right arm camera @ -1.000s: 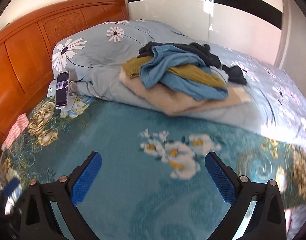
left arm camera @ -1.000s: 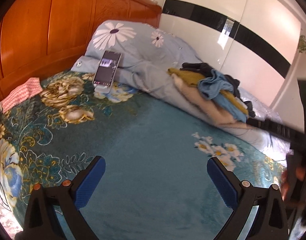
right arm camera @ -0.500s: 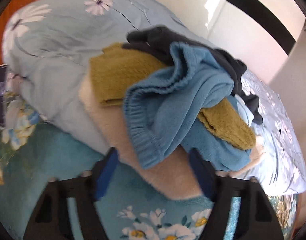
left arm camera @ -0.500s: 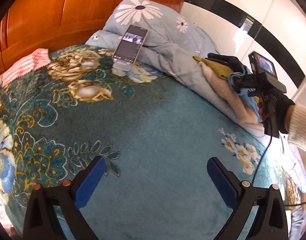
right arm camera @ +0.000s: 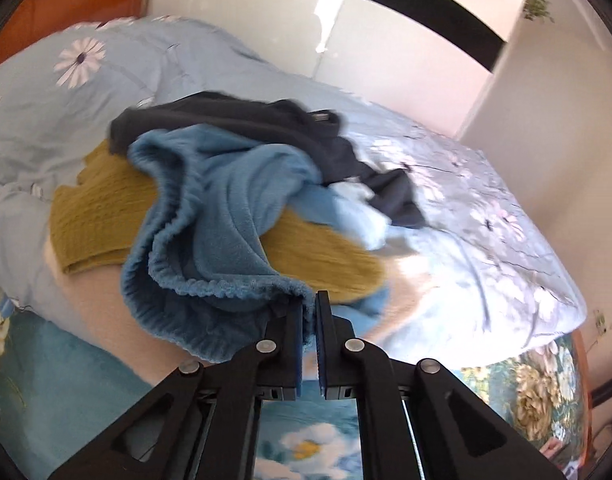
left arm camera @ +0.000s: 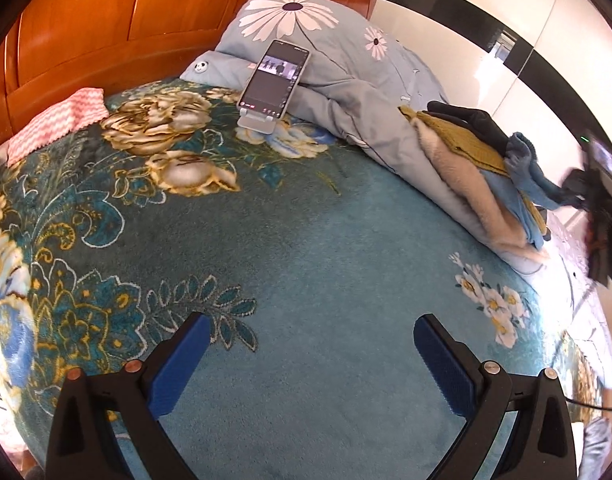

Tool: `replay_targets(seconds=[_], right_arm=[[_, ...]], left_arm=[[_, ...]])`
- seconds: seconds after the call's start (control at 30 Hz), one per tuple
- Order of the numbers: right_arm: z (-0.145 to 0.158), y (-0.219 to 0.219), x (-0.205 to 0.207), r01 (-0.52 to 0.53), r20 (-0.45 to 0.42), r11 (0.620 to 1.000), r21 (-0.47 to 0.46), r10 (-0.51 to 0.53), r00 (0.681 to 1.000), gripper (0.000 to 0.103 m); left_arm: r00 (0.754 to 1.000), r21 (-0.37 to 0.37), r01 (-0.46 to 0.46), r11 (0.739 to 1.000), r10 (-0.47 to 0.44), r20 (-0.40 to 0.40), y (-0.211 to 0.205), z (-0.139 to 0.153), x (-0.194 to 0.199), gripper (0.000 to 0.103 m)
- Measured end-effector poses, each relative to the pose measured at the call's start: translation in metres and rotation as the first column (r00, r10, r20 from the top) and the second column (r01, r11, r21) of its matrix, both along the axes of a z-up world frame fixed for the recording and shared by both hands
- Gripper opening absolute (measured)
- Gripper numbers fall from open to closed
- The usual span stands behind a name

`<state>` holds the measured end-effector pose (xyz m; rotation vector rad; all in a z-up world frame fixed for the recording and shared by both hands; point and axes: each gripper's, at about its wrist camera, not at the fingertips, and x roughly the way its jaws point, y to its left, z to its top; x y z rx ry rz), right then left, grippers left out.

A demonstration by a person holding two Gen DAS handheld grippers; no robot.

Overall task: Fold clothes
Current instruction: 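Grasp the light blue knit pants on the pile with the right tool, then lift the blue pants off the pile with the right tool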

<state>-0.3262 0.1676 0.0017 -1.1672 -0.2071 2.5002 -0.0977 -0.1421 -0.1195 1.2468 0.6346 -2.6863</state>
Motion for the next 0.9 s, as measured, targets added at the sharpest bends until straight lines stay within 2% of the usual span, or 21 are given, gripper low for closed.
replay_targets(seconds=[0.1,0.2,0.27,0.4,0.47,0.57,0.6,0.7,0.8,0.87,0.9], right_arm=[[0.038,0.052,0.037,0.066,-0.079,0.998,-0.023,-0.067,0.995,0.004],[0.083,0.087,0.07,0.088,-0.15,0.993,-0.073,-0.098,0.984,0.004],[0.108,0.099,0.085,0.07,-0.192,0.991,-0.111,-0.09,0.977,0.003],[0.155,0.109,0.105,0.054,-0.315,0.996,-0.073,-0.074,0.946,0.0],[0.169,0.115,0.11,0.023,-0.319,0.996,-0.086,-0.049,0.946,0.0],[0.175,0.11,0.12,-0.037,-0.317,0.995,-0.092,0.005,0.948,0.0],[0.169,0.103,0.122,-0.064,-0.3,0.993,-0.104,0.03,0.953,0.0],[0.138,0.076,0.125,-0.15,-0.234,0.977,-0.15,0.112,0.966,0.0],[0.1,0.05,0.119,-0.235,-0.165,0.953,-0.19,0.205,0.965,0.0],[0.079,0.03,0.108,-0.279,-0.114,0.945,-0.171,0.262,0.958,0.001],[0.069,0.02,0.102,-0.298,-0.091,0.942,-0.155,0.286,0.954,0.007]], left_arm=[[1.0,-0.014,0.019,1.0,-0.019,-0.013,0.007,0.012,0.004,0.103],[0.998,-0.042,0.041,0.998,-0.042,-0.035,0.017,0.026,0.01,0.103],[0.997,-0.062,0.051,0.997,-0.054,-0.048,0.023,0.035,0.014,0.103],[0.994,-0.099,0.067,0.993,-0.074,-0.079,0.035,0.057,0.026,0.103],[0.992,-0.116,0.077,0.99,-0.088,-0.092,0.042,0.066,0.032,0.103],[0.986,-0.161,0.104,0.981,-0.123,-0.112,0.054,0.078,0.043,0.103],[0.985,-0.176,0.112,0.978,-0.133,-0.114,0.057,0.081,0.046,0.103],[0.982,-0.201,0.127,0.971,-0.152,-0.112,0.064,0.085,0.052,0.103],[0.983,-0.209,0.128,0.97,-0.151,-0.101,0.065,0.083,0.051,0.103],[0.985,-0.204,0.127,0.971,-0.148,-0.087,0.065,0.078,0.048,0.103],[0.986,-0.199,0.127,0.972,-0.145,-0.081,0.065,0.075,0.046,0.103]])
